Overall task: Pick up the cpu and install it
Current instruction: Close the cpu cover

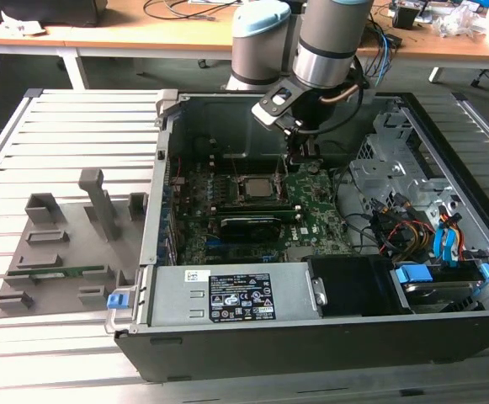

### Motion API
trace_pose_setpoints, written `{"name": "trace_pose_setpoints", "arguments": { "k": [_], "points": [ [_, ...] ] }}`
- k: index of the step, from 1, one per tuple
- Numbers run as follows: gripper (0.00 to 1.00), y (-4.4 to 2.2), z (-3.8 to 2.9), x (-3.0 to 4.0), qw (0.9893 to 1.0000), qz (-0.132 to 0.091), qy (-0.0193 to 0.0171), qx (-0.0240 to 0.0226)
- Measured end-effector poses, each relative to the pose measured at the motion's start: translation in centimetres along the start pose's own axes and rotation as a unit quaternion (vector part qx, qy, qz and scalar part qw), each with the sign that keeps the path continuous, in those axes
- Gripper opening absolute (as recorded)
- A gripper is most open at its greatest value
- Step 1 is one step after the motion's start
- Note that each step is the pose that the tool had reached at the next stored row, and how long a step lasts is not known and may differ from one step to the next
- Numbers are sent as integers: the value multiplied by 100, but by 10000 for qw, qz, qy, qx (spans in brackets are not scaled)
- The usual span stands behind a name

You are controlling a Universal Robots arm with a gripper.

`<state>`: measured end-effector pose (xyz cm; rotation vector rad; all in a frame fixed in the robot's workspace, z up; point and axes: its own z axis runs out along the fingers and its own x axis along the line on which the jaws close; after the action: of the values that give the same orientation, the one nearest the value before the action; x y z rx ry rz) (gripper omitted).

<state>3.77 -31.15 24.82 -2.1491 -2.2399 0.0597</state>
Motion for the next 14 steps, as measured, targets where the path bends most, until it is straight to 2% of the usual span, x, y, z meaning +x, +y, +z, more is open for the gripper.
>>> {"name": "trace_pose_setpoints", "arguments": {
  "k": [7,10,13,14],
  "points": [
    [11,-140,14,6,10000,0,0,0],
    [11,-196,69,8,10000,0,0,0],
    [11,-239,95,10,10000,0,0,0],
    [11,-402,129,17,10000,0,0,0]
  ]
}}
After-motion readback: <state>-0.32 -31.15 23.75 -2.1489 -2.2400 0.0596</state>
